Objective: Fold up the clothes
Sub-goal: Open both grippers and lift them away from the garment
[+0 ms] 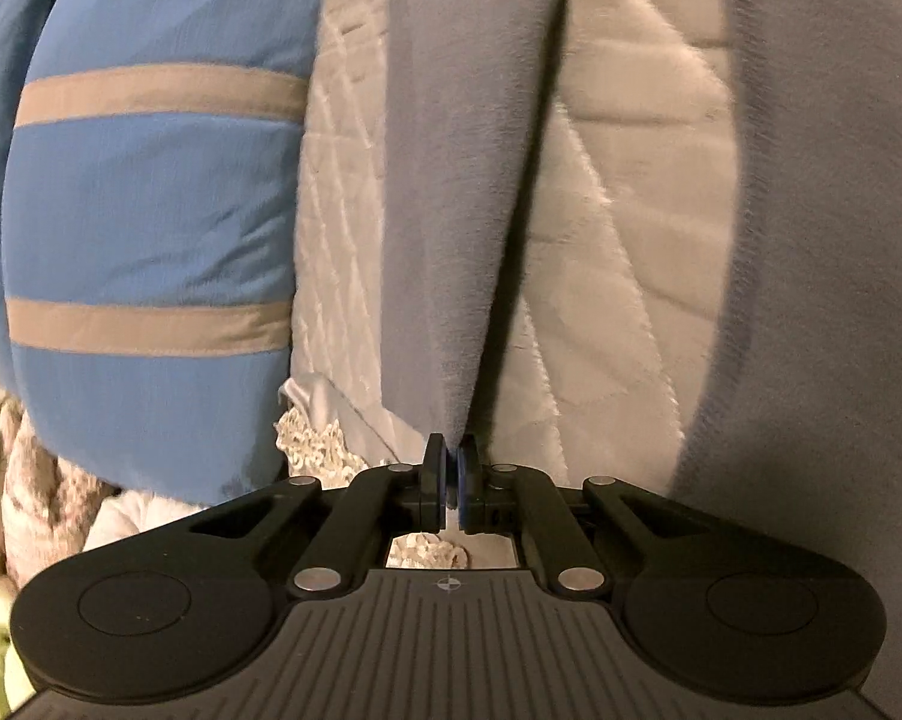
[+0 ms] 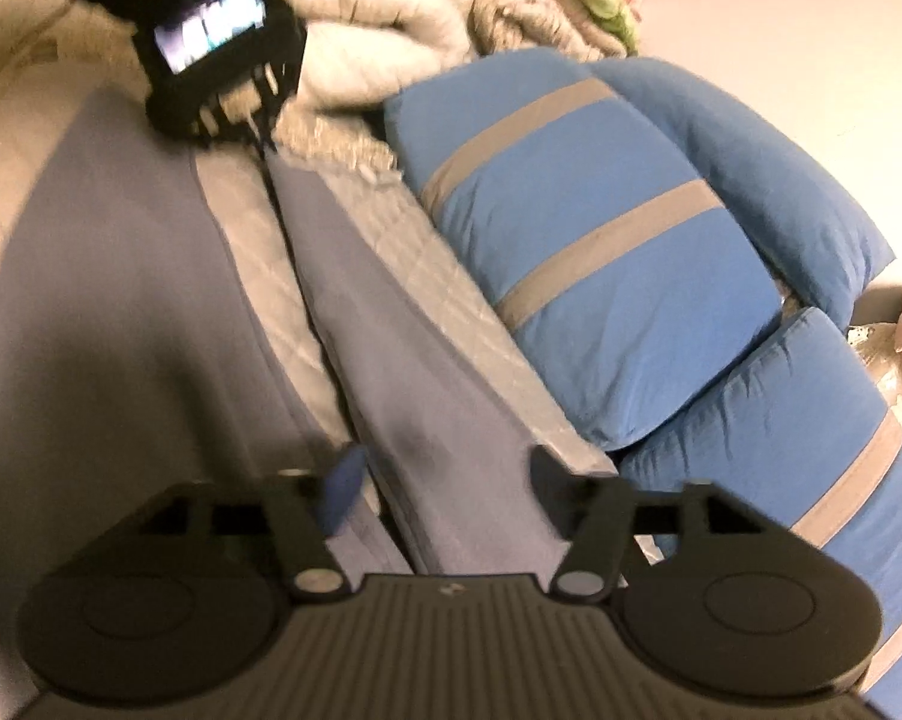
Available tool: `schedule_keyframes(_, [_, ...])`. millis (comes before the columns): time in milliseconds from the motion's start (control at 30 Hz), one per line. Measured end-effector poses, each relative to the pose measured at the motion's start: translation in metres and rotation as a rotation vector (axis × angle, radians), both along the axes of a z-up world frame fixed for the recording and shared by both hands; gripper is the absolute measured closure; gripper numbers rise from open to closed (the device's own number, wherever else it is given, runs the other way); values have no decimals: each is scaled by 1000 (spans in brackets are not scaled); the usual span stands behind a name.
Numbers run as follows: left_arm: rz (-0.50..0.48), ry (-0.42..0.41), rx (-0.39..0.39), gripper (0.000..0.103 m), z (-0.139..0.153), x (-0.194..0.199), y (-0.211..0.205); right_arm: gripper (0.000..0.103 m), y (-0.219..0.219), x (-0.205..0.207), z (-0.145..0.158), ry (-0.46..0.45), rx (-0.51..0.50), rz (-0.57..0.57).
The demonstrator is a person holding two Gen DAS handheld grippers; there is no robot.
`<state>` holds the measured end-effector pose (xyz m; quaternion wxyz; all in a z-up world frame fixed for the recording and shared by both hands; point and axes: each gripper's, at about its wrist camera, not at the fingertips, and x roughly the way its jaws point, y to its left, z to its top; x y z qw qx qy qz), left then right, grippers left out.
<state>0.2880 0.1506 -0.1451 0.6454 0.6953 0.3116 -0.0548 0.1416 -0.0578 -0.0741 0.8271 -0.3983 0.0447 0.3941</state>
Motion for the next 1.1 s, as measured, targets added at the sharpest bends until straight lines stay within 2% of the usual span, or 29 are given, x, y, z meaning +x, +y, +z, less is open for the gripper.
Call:
schedule_keyframes(33, [17, -6, -13, 96, 2, 1, -1, 23, -4, -3, 4, 11, 9, 0])
schedule_keyframes(67, [32, -7, -27, 90, 4, 1, -1, 21, -9, -5, 6, 19, 16, -5])
schedule_keyframes(100, [40, -9, -36, 82, 7, 0, -1, 18, -14, -7, 8, 28, 23, -12])
schedule_keyframes(133, [43, -12, -43, 63, 10, -1, -1, 16, -21, -8, 9, 37, 28, -22])
schedule_keyframes(167, [42, -28, -56, 53, 15, -3, -1, 14, -28, -10, 9, 47, 32, -33])
schedule_keyframes(200, [41, -44, -76, 49, 20, -5, 0, 12, -36, -11, 9, 59, 39, -47])
schedule_keyframes(267, [58, -60, -152, 31, 37, -8, 1, 7, -55, -11, 9, 95, 68, -84])
schedule_keyframes(300, [70, -64, -198, 28, 46, -9, 1, 1, -66, -10, 10, 126, 88, -107])
schedule_keyframes(367, [88, -54, -284, 18, 60, -9, 0, 0, -88, -6, 11, 194, 130, -154])
schedule_keyframes(500, [85, -91, -426, 18, 80, -13, -4, 0, -132, 3, 15, 329, 216, -261])
schedule_keyframes(633, [56, -146, -629, 18, 102, -16, -5, 0, -173, 9, 28, 462, 318, -336])
schedule_keyframes(700, [31, -172, -686, 17, 108, -15, -7, 0, -191, 14, 36, 516, 353, -365])
schedule_keyframes(800, [49, -112, -742, 17, 111, -2, -9, 0, -217, 29, 49, 567, 385, -401])
schedule_keyframes(900, [63, -21, -809, 17, 107, 19, -2, 0, -239, 46, 56, 541, 370, -472])
schedule_keyframes(1033, [135, 82, -953, 18, 96, 51, 21, 0, -268, 65, 59, 491, 335, -561])
schedule_keyframes(1100, [154, 94, -999, 18, 90, 65, 27, 0, -280, 74, 60, 486, 325, -589])
